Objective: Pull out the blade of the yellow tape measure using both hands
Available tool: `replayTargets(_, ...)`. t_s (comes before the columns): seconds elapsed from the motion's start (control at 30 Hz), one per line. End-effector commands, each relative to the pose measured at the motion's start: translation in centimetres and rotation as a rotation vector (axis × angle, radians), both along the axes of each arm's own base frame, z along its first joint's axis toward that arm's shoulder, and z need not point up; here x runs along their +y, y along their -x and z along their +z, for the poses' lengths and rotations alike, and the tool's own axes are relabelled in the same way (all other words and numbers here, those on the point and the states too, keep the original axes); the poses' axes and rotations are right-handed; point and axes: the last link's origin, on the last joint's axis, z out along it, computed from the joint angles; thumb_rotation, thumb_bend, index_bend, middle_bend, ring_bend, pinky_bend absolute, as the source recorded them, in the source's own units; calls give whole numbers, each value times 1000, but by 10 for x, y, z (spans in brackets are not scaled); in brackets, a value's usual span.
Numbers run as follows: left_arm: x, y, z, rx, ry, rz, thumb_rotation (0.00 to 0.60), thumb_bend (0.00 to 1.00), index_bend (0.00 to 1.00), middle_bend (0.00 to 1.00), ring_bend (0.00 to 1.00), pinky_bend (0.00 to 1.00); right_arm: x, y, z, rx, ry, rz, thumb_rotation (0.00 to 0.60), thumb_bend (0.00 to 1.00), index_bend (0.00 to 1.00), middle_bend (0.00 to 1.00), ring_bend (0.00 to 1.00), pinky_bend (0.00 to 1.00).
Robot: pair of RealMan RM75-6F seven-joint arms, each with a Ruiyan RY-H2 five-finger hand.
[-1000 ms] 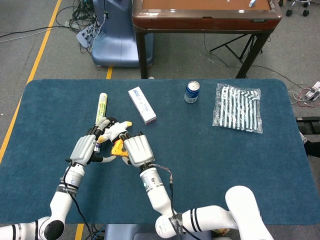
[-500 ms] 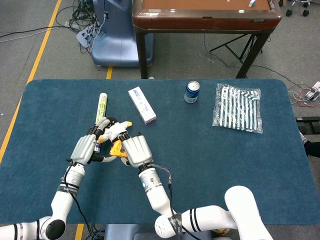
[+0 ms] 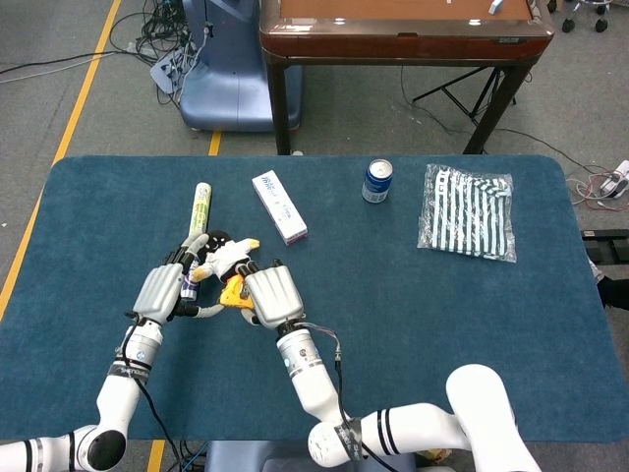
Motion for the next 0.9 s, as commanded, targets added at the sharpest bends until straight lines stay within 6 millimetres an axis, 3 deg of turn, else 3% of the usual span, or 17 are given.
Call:
replayTargets(0.03,0,1,0,4,-3,3,600,49,0,0,0,66,0,0,0,-5,-2,-1,600,543,623,642,536,318)
replayTargets(0.33,1,2,-1,16,-3,15,600,49,9,0,0,66,0,-1,3,-12,2,4,600,543,628,642,541,318)
replayTargets(0.9,5,7,4,18,-11,42,600,90,317,0,0,66,-2,2,3,-15,-11,0,600,543,629,642,541,318)
